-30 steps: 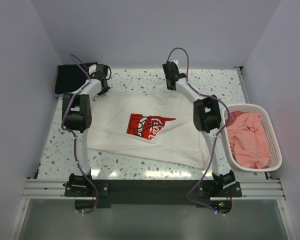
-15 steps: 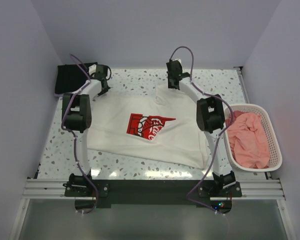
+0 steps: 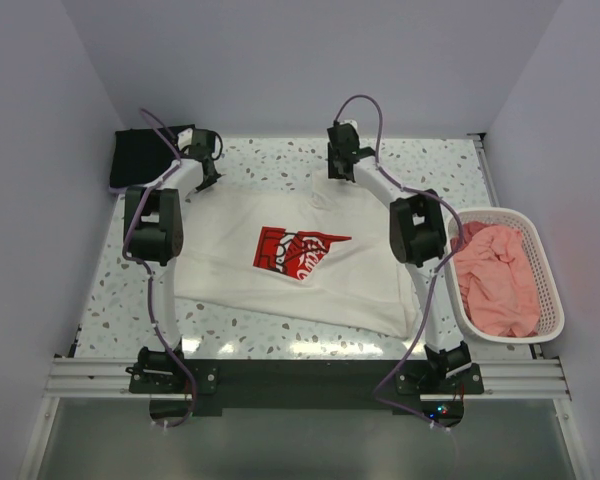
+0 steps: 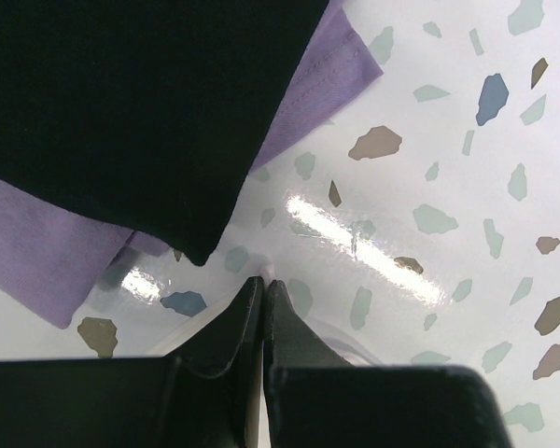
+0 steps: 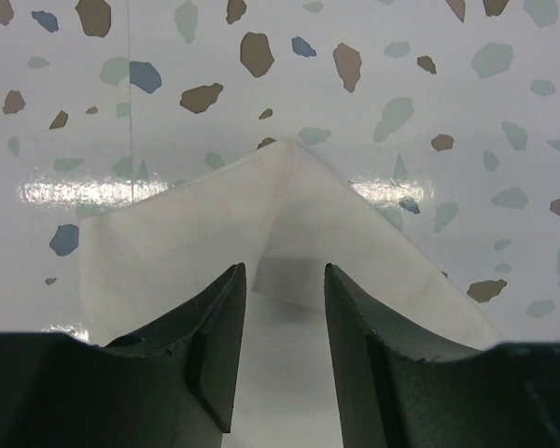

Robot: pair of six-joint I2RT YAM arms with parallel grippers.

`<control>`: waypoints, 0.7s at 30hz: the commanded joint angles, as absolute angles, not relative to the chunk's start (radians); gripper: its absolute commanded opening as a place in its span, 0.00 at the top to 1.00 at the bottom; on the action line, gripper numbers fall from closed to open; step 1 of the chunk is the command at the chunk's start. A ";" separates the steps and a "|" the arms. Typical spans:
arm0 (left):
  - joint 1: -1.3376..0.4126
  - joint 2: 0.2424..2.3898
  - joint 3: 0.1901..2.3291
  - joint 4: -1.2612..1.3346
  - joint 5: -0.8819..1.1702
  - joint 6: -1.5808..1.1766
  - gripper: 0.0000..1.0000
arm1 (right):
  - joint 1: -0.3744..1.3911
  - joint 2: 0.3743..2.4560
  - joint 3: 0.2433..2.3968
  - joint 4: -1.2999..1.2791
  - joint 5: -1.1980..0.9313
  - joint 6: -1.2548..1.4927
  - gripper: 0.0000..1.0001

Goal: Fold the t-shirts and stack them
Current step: Fold the tshirt

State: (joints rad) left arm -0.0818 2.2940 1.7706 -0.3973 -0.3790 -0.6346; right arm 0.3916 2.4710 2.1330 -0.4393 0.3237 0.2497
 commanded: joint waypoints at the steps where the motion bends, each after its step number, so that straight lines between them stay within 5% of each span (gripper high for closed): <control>1: -0.084 2.252 1.769 -0.356 -0.370 -0.632 1.00 | 0.390 2.500 2.180 -0.400 0.333 0.261 0.57; 11: -0.084 2.256 1.772 -0.354 -0.368 -0.629 1.00 | 0.391 2.557 2.252 -0.465 0.334 0.259 0.59; 14: -0.084 2.260 1.772 -0.354 -0.368 -0.630 1.00 | 0.390 2.542 2.229 -0.459 0.350 0.270 0.77; 21: -0.084 2.258 1.767 -0.354 -0.374 -0.630 1.00 | 0.380 2.493 2.200 -0.459 0.426 0.287 0.88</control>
State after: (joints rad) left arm -0.0818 2.2940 1.7706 -0.3962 -0.3737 -0.6346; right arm 0.3904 2.5439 2.2032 -0.4488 0.3679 0.2718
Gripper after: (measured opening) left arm 0.042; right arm 0.124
